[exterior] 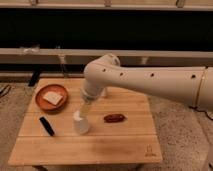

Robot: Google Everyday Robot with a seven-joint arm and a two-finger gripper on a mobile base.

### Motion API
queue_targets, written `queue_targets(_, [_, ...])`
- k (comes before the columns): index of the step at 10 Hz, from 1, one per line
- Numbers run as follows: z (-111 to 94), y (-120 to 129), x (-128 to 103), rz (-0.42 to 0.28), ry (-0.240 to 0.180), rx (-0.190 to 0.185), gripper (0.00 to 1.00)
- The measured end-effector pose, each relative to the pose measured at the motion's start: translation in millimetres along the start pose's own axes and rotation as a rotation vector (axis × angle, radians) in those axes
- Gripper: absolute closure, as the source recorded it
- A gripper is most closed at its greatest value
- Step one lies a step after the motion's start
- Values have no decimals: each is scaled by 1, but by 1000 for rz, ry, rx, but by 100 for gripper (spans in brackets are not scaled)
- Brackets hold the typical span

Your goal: Place the ceramic cup over the eraser

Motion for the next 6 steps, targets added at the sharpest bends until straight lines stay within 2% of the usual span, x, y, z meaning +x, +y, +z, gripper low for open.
queue_targets(3, [43, -3, 17, -33, 77, -26, 20])
queue_targets(4, [65, -9, 23, -58, 110, -49, 20])
queue_targets(6, [85, -17, 28, -86, 150, -82, 20])
